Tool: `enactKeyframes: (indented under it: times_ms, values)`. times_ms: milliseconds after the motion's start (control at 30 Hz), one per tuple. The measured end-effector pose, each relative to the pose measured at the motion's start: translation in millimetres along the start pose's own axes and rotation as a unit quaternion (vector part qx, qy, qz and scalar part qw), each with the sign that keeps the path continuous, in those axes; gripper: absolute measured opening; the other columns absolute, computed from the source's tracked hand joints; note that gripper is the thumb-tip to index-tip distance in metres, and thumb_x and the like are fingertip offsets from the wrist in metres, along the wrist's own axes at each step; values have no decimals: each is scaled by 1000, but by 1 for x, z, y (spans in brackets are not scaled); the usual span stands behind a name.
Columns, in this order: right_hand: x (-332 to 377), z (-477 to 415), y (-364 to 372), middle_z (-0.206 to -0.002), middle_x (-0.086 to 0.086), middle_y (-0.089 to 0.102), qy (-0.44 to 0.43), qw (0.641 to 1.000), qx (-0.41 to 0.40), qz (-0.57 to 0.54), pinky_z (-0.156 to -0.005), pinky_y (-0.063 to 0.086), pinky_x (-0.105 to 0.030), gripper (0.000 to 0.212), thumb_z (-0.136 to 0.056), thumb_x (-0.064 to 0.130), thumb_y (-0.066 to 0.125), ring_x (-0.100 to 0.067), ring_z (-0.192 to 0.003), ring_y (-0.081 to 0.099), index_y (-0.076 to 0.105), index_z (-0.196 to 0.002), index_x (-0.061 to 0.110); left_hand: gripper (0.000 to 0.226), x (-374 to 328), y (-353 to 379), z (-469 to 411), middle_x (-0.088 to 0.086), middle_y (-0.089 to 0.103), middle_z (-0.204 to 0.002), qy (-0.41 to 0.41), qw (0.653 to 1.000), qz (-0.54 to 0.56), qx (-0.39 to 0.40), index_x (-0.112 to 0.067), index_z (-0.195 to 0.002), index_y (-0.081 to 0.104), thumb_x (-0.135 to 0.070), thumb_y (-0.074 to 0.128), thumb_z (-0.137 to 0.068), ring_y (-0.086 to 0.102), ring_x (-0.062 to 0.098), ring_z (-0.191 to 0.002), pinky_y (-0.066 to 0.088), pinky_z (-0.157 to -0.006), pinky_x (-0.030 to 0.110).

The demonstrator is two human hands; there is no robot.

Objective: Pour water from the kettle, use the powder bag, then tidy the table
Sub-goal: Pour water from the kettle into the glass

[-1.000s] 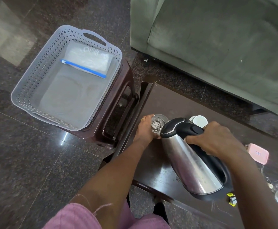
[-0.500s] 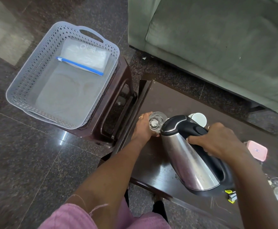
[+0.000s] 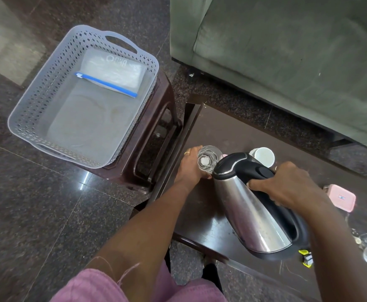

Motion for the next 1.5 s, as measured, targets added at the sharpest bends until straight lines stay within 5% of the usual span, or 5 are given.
enactKeyframes:
  times_ms: [733,1233,1500]
  values:
    - [2,-4,4,-77,-16,64,18,1000,10,10,-56,41,-28,41,-61,44,71,-28,-71,61,57,-74,8,93,0,0,-1,7,48,-131,10,1000,-5,4,-15,-133,42,-15,88,-52,44,22,-125,36,-104,29]
    - [2,2,0,-70,-14,64,30,999,24,9,-48,40,-24,39,-64,40,73,-20,-52,60,58,-78,6,95,3,2,-2,3,50,-130,11,1000,-6,2,-18,-130,42,-15,90,-48,44,19,-125,38,-102,30]
    - [6,11,-8,-54,-8,59,35,999,14,16,-40,32,-21,38,-65,40,73,-15,-40,54,55,-64,7,94,2,1,0,3,50,-129,8,1000,2,3,-19,-129,42,-15,90,-48,44,19,-124,38,-101,30]
Point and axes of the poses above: each hand's wrist, its own z-axis away from the middle knuckle, its own y-axis out of the palm, x = y × z, the point moved 9 cm from there along -z, towards the middle knuckle
